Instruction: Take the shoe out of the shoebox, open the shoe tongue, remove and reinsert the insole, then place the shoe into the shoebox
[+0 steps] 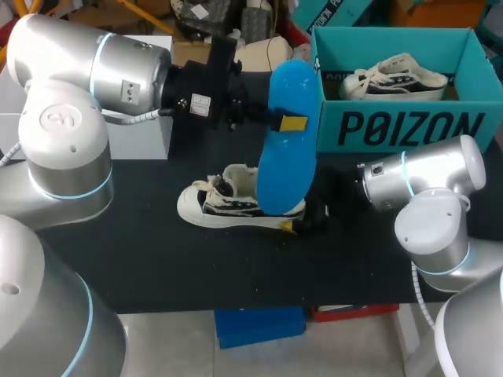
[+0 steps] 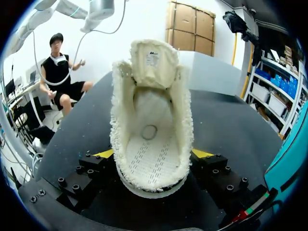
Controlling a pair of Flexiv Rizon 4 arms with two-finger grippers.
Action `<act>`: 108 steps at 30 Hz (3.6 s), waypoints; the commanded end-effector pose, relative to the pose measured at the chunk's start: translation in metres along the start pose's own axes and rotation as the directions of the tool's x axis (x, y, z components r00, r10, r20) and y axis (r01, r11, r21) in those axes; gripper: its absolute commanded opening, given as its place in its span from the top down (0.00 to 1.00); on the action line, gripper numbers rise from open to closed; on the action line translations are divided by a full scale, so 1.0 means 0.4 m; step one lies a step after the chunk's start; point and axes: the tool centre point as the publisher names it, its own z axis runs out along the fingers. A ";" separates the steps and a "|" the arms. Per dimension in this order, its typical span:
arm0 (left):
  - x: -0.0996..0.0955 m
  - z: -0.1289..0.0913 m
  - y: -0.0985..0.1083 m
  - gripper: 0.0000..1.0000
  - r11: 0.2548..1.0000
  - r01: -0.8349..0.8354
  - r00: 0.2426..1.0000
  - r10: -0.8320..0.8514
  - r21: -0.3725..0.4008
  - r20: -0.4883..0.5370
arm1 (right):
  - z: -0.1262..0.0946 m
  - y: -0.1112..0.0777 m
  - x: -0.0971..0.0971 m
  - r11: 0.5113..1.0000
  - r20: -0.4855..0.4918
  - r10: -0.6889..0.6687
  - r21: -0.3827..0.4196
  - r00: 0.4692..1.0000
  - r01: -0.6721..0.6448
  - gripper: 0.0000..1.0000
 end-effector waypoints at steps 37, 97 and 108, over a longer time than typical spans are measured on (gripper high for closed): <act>0.231 0.020 -0.151 1.00 0.997 0.050 0.998 -0.048 0.064 -0.031 | 0.002 -0.003 0.002 1.000 0.001 0.001 0.002 1.000 -0.001 1.00; 0.243 0.022 -0.168 1.00 0.994 0.032 0.998 -0.027 0.101 -0.050 | -0.074 0.045 -0.001 0.542 0.009 0.025 0.840 1.000 -0.021 0.00; 0.243 0.022 -0.168 1.00 0.994 0.032 0.998 -0.027 0.101 -0.050 | -0.063 0.057 0.004 0.465 -0.011 0.031 0.885 0.999 -0.005 0.00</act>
